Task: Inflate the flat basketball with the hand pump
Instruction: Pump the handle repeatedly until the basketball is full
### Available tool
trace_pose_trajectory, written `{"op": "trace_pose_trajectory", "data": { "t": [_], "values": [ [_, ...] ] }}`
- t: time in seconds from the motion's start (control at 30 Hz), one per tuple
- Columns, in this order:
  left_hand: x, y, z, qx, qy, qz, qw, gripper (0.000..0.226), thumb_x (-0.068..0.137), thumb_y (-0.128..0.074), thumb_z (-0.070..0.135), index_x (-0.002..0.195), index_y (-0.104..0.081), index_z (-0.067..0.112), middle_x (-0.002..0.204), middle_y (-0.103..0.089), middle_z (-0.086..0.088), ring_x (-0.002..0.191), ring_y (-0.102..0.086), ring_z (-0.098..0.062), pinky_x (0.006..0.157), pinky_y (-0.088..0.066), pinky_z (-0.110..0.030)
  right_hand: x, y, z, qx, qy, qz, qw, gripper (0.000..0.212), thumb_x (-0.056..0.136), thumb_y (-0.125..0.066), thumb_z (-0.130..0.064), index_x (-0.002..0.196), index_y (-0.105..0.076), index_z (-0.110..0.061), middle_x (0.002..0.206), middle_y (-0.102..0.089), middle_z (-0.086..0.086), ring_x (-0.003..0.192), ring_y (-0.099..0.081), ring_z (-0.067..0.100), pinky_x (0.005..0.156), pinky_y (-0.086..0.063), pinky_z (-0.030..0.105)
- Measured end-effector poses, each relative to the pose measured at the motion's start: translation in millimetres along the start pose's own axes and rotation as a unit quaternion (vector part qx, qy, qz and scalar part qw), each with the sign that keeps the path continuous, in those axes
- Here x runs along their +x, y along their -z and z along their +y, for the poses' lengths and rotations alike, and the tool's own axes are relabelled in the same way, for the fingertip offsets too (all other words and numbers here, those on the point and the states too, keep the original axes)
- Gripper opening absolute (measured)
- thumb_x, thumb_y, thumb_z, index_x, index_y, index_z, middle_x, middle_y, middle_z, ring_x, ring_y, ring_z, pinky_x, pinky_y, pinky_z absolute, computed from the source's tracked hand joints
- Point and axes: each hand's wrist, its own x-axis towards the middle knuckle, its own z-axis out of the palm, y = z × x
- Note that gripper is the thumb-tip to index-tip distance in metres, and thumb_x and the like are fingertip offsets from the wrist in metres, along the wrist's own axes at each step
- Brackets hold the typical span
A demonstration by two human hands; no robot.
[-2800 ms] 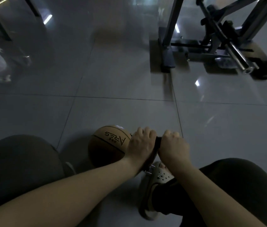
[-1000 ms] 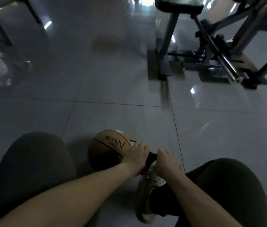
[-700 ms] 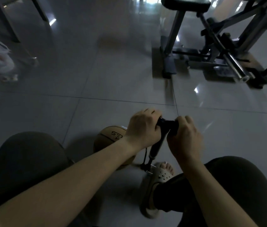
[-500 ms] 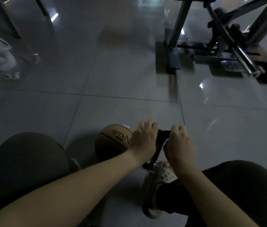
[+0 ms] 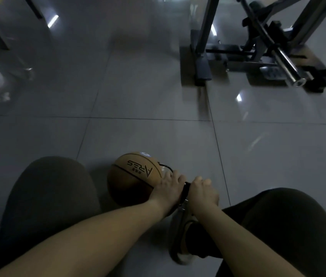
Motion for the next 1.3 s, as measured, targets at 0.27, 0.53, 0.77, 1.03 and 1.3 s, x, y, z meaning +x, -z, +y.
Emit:
{"op": "trace_pose_trajectory", "data": {
  "t": [0.27, 0.53, 0.77, 1.03, 1.3],
  "values": [
    [6.6, 62.5, -8.9, -0.107, 0.035, 0.115, 0.987, 0.013, 0.083, -0.050, 0.020, 0.095, -0.053, 0.015, 0.100, -0.057, -0.009, 0.091, -0.054, -0.031, 0.068, -0.036, -0.036, -21.3, 45.7, 8.7, 0.127, 0.058, 0.150, 0.979, 0.010, 0.088, -0.055, -0.019, 0.098, -0.052, -0.017, 0.101, -0.055, 0.007, 0.079, -0.059, 0.026, 0.070, -0.052, 0.037],
    [2.1, 101.5, -18.7, -0.147, 0.026, 0.230, 0.962, 0.010, 0.080, -0.054, 0.022, 0.085, -0.052, 0.014, 0.083, -0.052, -0.003, 0.071, -0.049, -0.022, 0.055, -0.032, -0.028, -13.8, 60.9, -2.5, 0.117, 0.085, 0.352, 0.925, 0.022, 0.087, -0.063, -0.025, 0.087, -0.042, -0.018, 0.085, -0.040, 0.000, 0.057, -0.041, 0.013, 0.049, -0.042, 0.030],
    [5.6, 25.6, -19.7, -0.042, 0.026, 0.198, 0.979, 0.009, 0.081, -0.051, 0.015, 0.090, -0.051, 0.014, 0.088, -0.054, -0.008, 0.075, -0.056, -0.026, 0.054, -0.044, -0.033, -7.1, 24.8, -3.8, 0.044, 0.056, 0.207, 0.976, 0.014, 0.092, -0.055, -0.009, 0.095, -0.042, -0.016, 0.092, -0.042, 0.003, 0.063, -0.047, 0.014, 0.053, -0.040, 0.025],
    [12.1, -14.0, -9.2, 0.032, -0.024, 0.131, 0.991, 0.024, 0.087, -0.025, 0.012, 0.090, -0.049, 0.011, 0.090, -0.056, -0.016, 0.076, -0.057, -0.030, 0.065, -0.051, -0.037, 8.7, -9.7, 2.1, 0.001, 0.018, 0.047, 0.999, 0.027, 0.093, -0.061, -0.020, 0.113, -0.044, -0.014, 0.109, -0.049, 0.008, 0.086, -0.061, 0.022, 0.067, -0.056, 0.034],
    [6.7, 12.6, -1.4, -0.011, 0.035, -0.003, 0.999, 0.030, 0.095, -0.026, 0.015, 0.115, -0.048, 0.010, 0.119, -0.049, -0.016, 0.108, -0.050, -0.034, 0.088, -0.044, -0.041, -1.7, 11.4, 6.2, 0.024, 0.031, 0.013, 0.999, 0.025, 0.091, -0.059, -0.023, 0.113, -0.049, -0.017, 0.114, -0.055, 0.007, 0.100, -0.060, 0.026, 0.070, -0.047, 0.034]
  ]
}}
